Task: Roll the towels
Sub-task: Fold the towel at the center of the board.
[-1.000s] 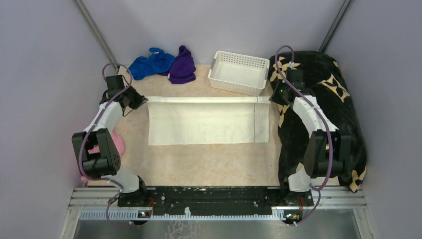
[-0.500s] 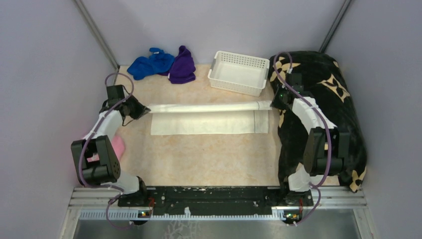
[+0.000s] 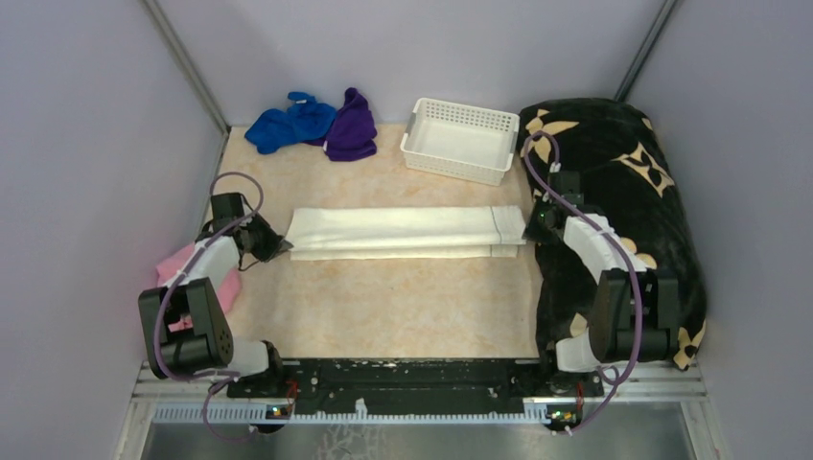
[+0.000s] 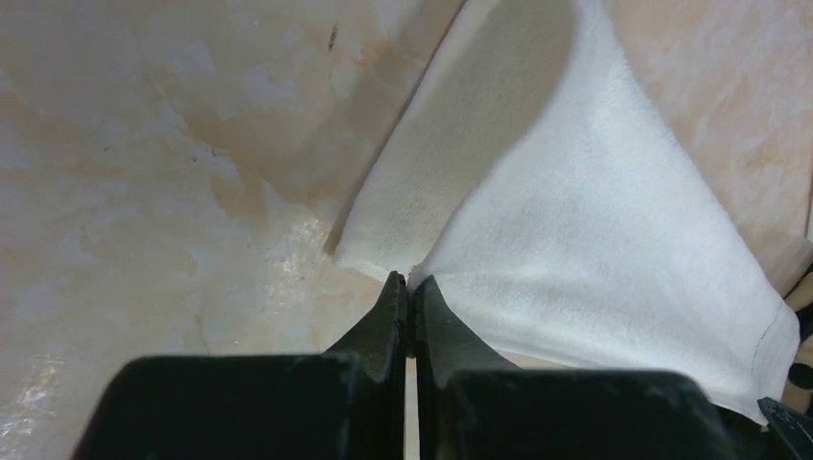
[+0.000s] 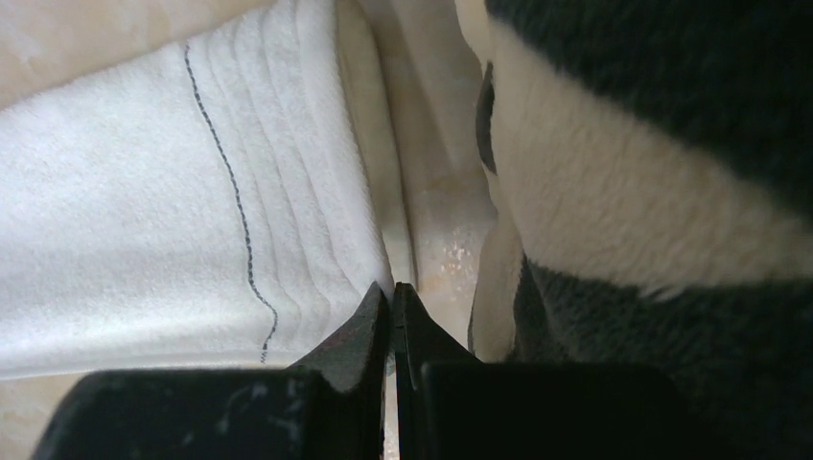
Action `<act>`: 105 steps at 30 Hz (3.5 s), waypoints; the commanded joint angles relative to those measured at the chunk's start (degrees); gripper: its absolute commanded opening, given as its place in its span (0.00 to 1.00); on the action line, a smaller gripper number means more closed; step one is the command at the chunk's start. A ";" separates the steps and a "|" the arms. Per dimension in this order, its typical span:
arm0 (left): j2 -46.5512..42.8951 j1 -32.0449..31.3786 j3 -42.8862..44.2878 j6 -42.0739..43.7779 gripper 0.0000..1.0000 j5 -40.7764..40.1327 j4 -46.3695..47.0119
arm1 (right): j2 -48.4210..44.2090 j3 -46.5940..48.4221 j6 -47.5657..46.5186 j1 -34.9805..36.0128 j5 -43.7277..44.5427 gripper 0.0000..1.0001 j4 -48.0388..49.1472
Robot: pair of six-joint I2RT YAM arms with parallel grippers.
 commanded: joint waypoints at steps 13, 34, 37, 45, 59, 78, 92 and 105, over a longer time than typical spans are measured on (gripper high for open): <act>7.48 0.82 0.75 3.34 0.00 -2.67 0.81 | 1.63 -6.77 0.73 -0.75 -2.94 0.00 5.65; 13.03 0.83 20.71 2.89 0.01 1.63 0.01 | 6.34 12.53 1.55 -0.86 -0.89 0.00 3.30; 15.04 0.82 24.79 2.44 0.01 2.64 1.24 | 8.12 15.58 2.11 -0.77 -1.23 0.00 4.33; 16.46 0.82 23.21 1.00 0.02 5.76 2.91 | 9.24 14.45 1.53 -0.84 -2.85 0.00 3.90; 11.35 0.83 7.00 3.09 0.02 4.20 3.36 | 3.21 -3.79 1.67 -0.73 -2.69 0.00 7.21; 5.91 0.83 4.82 5.24 0.02 0.87 -0.52 | -2.34 -6.00 2.14 -0.81 -3.85 0.00 3.87; 9.88 0.82 2.76 5.99 0.03 1.07 -1.14 | 0.95 -10.86 2.95 -0.81 -4.83 0.00 7.59; 6.88 0.82 2.36 6.43 0.01 -1.62 -3.31 | -2.03 -9.86 2.06 -0.77 -4.74 0.00 4.65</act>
